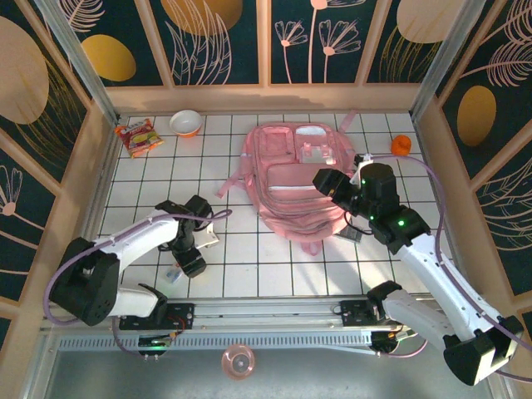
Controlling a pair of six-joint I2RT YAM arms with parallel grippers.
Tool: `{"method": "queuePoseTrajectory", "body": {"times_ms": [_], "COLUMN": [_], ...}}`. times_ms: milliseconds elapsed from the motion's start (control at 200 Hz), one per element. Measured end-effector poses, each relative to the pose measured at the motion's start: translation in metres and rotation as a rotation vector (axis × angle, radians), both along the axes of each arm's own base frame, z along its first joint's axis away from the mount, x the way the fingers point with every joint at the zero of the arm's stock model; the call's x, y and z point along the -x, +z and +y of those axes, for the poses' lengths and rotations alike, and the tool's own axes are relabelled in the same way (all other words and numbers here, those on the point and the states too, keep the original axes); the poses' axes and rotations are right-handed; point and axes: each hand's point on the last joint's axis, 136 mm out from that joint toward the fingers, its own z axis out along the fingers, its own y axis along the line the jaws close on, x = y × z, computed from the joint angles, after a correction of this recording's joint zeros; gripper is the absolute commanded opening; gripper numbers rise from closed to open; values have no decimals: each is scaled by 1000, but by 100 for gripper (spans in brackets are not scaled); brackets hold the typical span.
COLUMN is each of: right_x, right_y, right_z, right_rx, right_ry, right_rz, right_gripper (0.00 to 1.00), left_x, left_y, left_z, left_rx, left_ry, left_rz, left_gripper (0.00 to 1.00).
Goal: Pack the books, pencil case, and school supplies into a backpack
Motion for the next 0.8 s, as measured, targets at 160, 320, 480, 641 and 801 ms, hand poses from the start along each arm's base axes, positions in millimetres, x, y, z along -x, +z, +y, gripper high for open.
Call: {"method": "queuePoseTrajectory", "body": {"times_ms": [160,320,480,641,801], "right_x": [3,6,7,10,12], "right_y": [4,10,10,8,11], "right_z": [-6,-11,-15,-19,-23], "right_rx": [13,21,32,44,46], "right_ry": [-14,-28,-39,-49,-61], "right_rz": [-22,-47,-51,-45,-55], "right_gripper": [66,66,66,66,66], "left_x": [-4,-12,-16,-20,-26], "left_y": [-7,-12,-18,-18,-13], "left_z": [2,4,5,2,-1], "left_rx": [-15,-34,-50,-44,-32], "left_ry": [31,41,52,57,66], "left_rz": [21,13,14,8,-12], "left_gripper": [76,75,62,39,37]}}
